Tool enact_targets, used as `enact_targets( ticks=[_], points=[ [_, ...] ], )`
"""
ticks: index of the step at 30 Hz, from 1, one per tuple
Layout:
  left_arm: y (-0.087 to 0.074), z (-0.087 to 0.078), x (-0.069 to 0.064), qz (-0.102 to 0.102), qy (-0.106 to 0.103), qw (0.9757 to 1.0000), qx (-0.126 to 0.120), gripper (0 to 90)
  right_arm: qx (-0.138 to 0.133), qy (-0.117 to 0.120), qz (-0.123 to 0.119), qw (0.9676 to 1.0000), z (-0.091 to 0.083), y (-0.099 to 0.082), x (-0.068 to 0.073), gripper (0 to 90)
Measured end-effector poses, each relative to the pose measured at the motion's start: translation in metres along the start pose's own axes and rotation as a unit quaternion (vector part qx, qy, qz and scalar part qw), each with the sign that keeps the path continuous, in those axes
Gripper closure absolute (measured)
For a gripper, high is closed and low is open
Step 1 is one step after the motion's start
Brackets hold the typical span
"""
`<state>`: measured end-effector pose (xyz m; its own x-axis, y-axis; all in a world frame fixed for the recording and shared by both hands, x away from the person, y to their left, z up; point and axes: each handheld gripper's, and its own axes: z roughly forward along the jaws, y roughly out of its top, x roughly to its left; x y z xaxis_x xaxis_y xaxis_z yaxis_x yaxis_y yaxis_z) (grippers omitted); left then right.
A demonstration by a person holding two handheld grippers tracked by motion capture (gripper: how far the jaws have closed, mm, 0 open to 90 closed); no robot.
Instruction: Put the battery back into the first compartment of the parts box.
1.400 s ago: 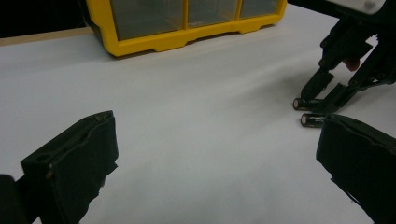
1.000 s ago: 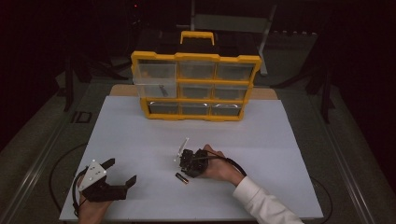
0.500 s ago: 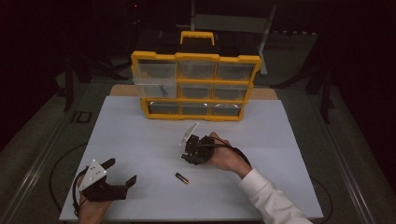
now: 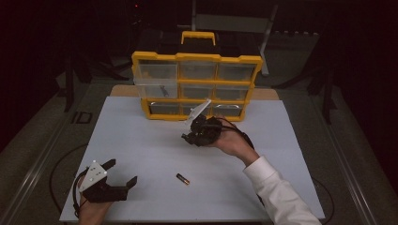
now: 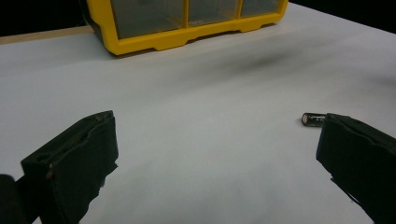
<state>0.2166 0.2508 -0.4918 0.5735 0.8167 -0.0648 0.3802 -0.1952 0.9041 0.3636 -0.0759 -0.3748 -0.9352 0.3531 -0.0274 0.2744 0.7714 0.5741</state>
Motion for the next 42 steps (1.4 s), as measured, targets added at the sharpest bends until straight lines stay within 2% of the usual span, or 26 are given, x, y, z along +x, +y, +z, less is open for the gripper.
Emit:
enact_targets(
  ticks=[8, 21, 34, 42],
  points=[
    [0.0, 0.0, 0.0, 0.0, 0.0, 1.0, -0.001, 0.0, -0.027, -0.008, 0.002, 0.9996, -0.017, 0.018, -0.006, 76.8],
    [0.0, -0.001, 0.001, 0.0, 0.0, 1.0, -0.002, 0.0, -0.073, -0.007, 0.022, 0.9971, -0.04, 0.035, -0.015, 76.8],
    [0.0, 0.0, 0.001, 0.0, -0.001, 1.0, -0.003, 0.0, -0.122, -0.015, 0.036, 0.9918, -0.069, 0.048, -0.029, 76.9],
    [0.0, -0.001, 0.001, -0.003, 0.0, 1.0, -0.005, 0.0, -0.139, -0.029, 0.04, 0.9891, -0.083, 0.059, -0.035, 76.8]
  ],
)
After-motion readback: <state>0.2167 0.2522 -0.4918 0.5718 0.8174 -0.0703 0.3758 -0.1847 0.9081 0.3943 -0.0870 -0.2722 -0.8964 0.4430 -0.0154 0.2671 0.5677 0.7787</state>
